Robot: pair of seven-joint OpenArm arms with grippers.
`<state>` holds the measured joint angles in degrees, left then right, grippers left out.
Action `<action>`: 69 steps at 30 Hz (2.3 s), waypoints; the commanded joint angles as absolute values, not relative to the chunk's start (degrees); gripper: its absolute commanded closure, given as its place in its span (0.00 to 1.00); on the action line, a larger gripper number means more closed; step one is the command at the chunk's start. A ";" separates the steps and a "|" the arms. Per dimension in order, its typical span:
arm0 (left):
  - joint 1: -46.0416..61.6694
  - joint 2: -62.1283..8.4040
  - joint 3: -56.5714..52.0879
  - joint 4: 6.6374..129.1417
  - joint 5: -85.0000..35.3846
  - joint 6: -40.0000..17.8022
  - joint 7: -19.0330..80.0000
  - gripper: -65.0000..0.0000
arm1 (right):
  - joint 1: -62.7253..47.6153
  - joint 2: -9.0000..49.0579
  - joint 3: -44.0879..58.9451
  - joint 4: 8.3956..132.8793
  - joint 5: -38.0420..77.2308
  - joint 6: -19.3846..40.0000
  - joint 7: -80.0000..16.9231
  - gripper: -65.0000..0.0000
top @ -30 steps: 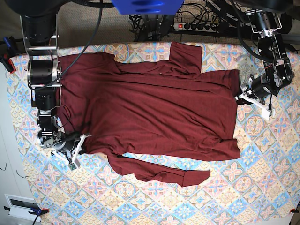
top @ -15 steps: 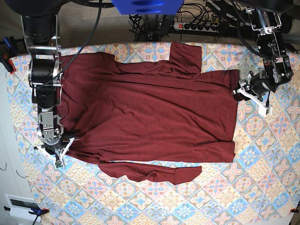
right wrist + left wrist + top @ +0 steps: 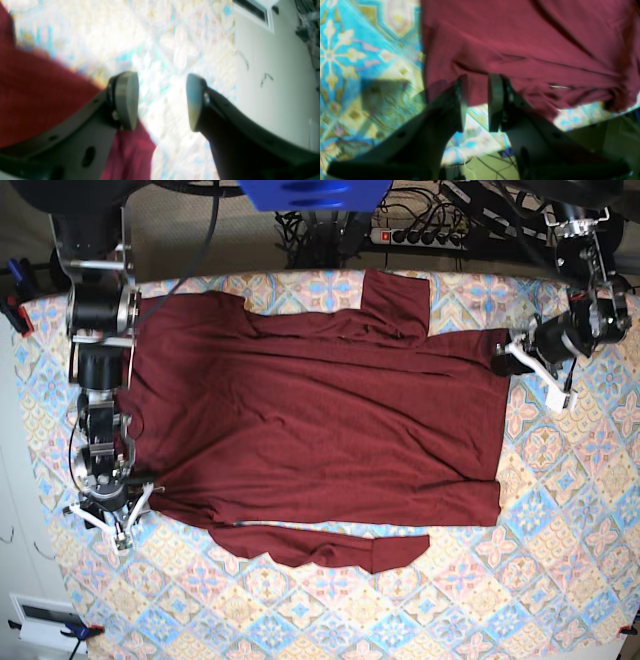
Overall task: Layout the t-shirt on the table in an organized manner, then fold the t-shirt properly
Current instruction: 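Grasp the shirt collar edge with both grippers and lift it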
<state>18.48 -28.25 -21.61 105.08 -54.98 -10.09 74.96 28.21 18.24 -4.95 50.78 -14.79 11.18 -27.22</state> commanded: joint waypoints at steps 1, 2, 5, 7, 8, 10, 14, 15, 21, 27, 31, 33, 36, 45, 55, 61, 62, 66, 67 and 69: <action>19.47 -28.70 -21.41 107.30 -57.19 -10.42 74.51 0.78 | 27.91 19.21 -4.70 54.46 -14.64 10.77 -27.12 0.54; 20.00 -28.70 -20.35 108.18 -57.98 -10.42 74.51 0.77 | 26.24 19.21 -4.70 57.10 -14.64 10.77 -28.09 0.54; 20.79 -29.14 -15.78 110.73 -59.65 -10.42 74.51 0.66 | 20.88 19.21 -4.44 64.57 -14.64 10.77 -30.46 0.54; 21.93 -29.14 -12.00 111.78 -59.82 -10.15 74.51 0.58 | 17.45 19.21 -2.07 69.41 -14.64 10.77 -31.60 0.54; 22.11 -29.05 -10.59 112.31 -59.91 -10.07 74.51 0.55 | 16.04 19.21 -0.40 71.52 -14.64 10.77 -32.22 0.54; 22.20 -28.97 -7.34 112.75 -59.74 -9.98 74.51 0.53 | 13.41 19.21 2.59 74.86 -14.64 10.86 -33.01 0.54; 22.11 -28.97 -0.84 112.57 -59.47 -9.80 74.51 0.52 | 8.48 19.21 7.08 79.43 -14.64 13.23 -33.27 0.54; 21.93 -28.88 0.48 112.57 -59.30 -9.71 74.51 0.52 | 7.60 19.21 8.13 80.31 -14.64 14.46 -33.27 0.54; 21.67 -28.09 6.02 112.48 -49.71 -9.71 74.15 0.52 | 3.47 19.12 12.18 83.30 -14.55 16.40 -33.27 0.55; 21.58 -24.92 8.75 110.55 -40.48 -9.71 74.51 0.52 | 2.95 19.03 12.35 83.56 -14.55 16.48 -33.27 0.55; 19.82 -25.36 14.64 108.00 -38.37 -9.71 74.51 0.54 | 2.95 19.03 12.35 83.56 -14.55 16.48 -33.27 0.55; 19.82 -27.03 17.01 108.00 -38.11 -9.71 74.51 0.61 | 2.95 19.03 12.35 83.56 -14.55 16.48 -33.27 0.55; 19.74 -28.00 17.54 108.00 -37.85 -9.89 74.51 0.80 | 2.95 19.03 12.35 83.56 -14.55 16.48 -33.27 0.55; 19.74 -37.85 17.63 108.26 -38.20 -9.98 74.42 1.00 | 2.95 19.03 12.09 83.56 -14.55 16.48 -33.27 0.55; 20.00 -50.59 17.54 112.92 -38.02 -9.98 74.24 1.00 | -1.27 19.03 12.00 83.65 -14.55 16.57 -33.27 0.55; 18.77 -55.96 17.36 113.19 -38.02 -9.98 74.15 1.00 | -3.38 19.03 12.44 84.26 -14.46 16.57 -33.27 0.55; 18.33 -56.66 17.45 113.19 -38.02 -9.98 74.15 1.00 | -3.91 19.12 12.44 84.70 -14.46 16.57 -33.27 0.55; 16.66 -59.65 16.92 113.19 -38.02 -9.98 74.15 1.00 | -5.58 19.12 12.44 87.78 -14.29 16.66 -33.27 0.54; 16.40 -59.82 15.87 113.19 -38.02 -9.98 74.15 1.00 | -5.93 19.12 12.53 88.75 -12.88 16.66 -33.27 0.54; 16.40 -59.91 13.41 113.19 -38.02 -9.98 74.15 1.00 | -6.64 19.47 12.79 90.07 -8.66 16.66 -33.80 0.54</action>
